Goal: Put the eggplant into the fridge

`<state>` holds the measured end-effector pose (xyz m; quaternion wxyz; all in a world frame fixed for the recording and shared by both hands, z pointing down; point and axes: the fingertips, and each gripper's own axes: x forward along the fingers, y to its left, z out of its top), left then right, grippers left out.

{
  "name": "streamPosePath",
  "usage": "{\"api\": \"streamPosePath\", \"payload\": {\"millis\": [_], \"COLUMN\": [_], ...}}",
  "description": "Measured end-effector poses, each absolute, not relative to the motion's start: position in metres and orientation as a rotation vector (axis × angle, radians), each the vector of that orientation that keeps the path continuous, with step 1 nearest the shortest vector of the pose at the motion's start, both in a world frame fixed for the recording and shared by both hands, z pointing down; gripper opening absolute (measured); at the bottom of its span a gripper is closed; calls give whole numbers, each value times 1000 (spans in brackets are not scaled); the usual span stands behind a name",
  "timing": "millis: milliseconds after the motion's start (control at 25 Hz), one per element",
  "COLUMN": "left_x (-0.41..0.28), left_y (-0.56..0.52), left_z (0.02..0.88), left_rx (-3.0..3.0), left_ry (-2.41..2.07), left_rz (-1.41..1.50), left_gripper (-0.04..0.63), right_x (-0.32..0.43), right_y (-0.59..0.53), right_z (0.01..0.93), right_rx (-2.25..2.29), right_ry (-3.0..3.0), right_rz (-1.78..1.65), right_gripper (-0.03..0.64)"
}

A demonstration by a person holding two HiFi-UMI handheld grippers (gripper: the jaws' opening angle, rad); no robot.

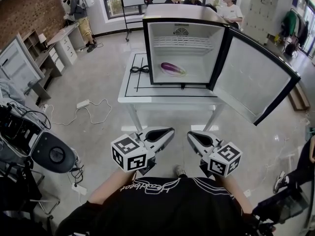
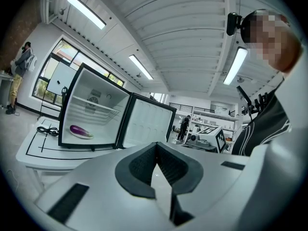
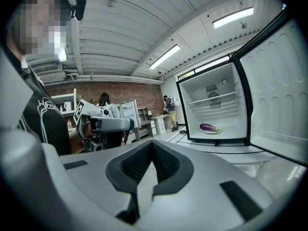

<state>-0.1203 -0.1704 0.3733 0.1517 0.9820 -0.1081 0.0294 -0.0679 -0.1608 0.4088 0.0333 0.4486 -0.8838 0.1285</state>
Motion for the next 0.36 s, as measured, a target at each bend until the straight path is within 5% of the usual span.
{"api": "streamPosePath", "payload": {"millis": [360], "left_x": [-117], "left_y": [-179], "left_z": [372], "left_rx": [2828], "left_ry": [-319], "left_rz": [98], "left_gripper": [8], "right_x": [-65], "right_y": [-168], "right_z": [407], "right_rx": [1386], "right_ry": [-2716], "right_rz": [409], "right_gripper": [8]}}
